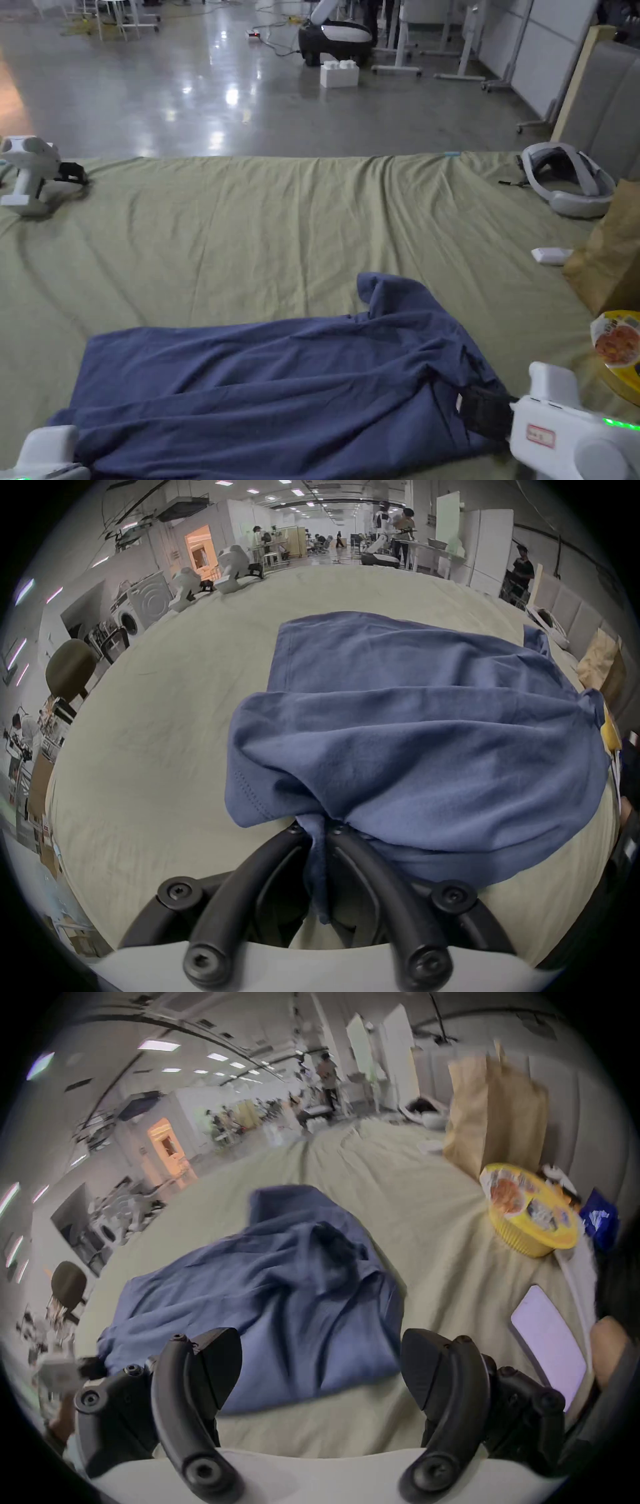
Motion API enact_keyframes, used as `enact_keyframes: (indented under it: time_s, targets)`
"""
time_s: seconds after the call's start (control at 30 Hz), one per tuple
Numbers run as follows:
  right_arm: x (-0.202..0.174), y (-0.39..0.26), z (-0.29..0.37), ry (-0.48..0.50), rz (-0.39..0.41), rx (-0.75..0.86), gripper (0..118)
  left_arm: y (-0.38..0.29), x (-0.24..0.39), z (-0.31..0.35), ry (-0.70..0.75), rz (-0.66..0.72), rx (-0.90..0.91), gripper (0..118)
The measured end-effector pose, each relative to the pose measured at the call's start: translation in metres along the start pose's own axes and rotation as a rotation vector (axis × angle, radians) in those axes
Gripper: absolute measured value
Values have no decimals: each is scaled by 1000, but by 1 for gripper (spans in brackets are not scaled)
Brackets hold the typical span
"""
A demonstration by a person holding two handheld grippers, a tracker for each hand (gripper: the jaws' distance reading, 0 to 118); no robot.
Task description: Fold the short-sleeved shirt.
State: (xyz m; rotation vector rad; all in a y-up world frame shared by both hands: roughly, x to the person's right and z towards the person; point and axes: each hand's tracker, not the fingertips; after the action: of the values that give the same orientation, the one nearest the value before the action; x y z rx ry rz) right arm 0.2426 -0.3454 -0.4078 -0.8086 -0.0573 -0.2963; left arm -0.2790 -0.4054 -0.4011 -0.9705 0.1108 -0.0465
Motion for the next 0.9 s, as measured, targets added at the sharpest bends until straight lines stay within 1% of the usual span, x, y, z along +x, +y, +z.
enact_keyframes:
  time_s: [0.03, 0.07, 0.1, 0.13, 0.17, 0.2, 0.23, 0.27, 0.3, 0.33, 0.37, 0.4, 0.43, 0.47, 0.53, 0.57, 0.6, 0.67, 0.7, 0.73, 0.83, 0.87, 0.9]
  targets:
    - [4, 1, -20, -16, 1, -20, 101, 0, 0, 0, 1, 1, 1, 9]
    - [19, -3, -46, -21, 13, -36, 101, 0, 0, 0, 2, 0, 2, 9]
    - [23, -8, -67, -91, 21, -114, 100, -1, 1, 0, 4, -2, 3, 9]
    - [21, -14, -77, -130, 29, -194, 96, -1, 0, 0, 4, -3, 3, 9]
    - [12, -22, -67, -109, 104, -106, 96, 0, 1, 0, 4, -4, 2, 9]
    - [12, -21, -64, -143, 145, -63, 82, 0, 0, 0, 2, -1, 2, 9]
    - [7, -20, -61, -133, 139, -82, 66, 0, -1, 0, 16, -5, 10, 9]
    - [4, -20, -58, -178, 184, -79, 44, 0, -1, 0, 16, 2, 11, 9]
    - [4, -18, -59, -150, 190, -95, 13, 1, -1, 1, 15, 6, 10, 9]
    - [-1, -15, -52, -166, 192, -98, 11, 4, -4, 2, 14, 10, 9, 8]
    - [3, -13, -50, -162, 178, -95, 11, 9, -9, 7, -12, 16, -15, 8]
    - [3, -12, -44, -169, 147, -91, 10, 14, -17, 14, -51, 46, -29, 7]
    - [0, -12, -36, -184, 151, -71, 10, 15, -21, 21, -84, 95, -18, 7]
    - [-2, -9, -28, -209, 176, -26, 10, 16, -32, 36, -119, 161, 33, 7]
    - [-8, -10, -5, -270, 236, -12, 10, 15, -46, 65, -146, 222, 97, 7]
    - [-9, -12, 10, -273, 226, 10, 10, 17, -54, 83, -152, 230, 121, 7]
    - [-9, -15, 25, -254, 215, 36, 10, 14, -58, 97, -160, 228, 108, 7]
    - [-8, -27, 48, -266, 227, 54, 10, 1, -62, 118, -179, 232, 130, 7]
    - [-6, -36, 59, -273, 238, 67, 10, -7, -63, 130, -165, 203, 144, 7]
    - [-23, -48, 82, -273, 237, 71, 10, -16, -64, 137, -158, 192, 148, 7]
    - [-14, -83, 102, -257, 214, 29, 10, -53, -68, 150, -186, 206, 116, 7]
    - [-8, -94, 105, -254, 223, -3, 10, -69, -67, 152, -187, 207, 115, 7]
    - [-6, -105, 106, -262, 229, -21, 10, -78, -65, 148, -186, 198, 72, 7]
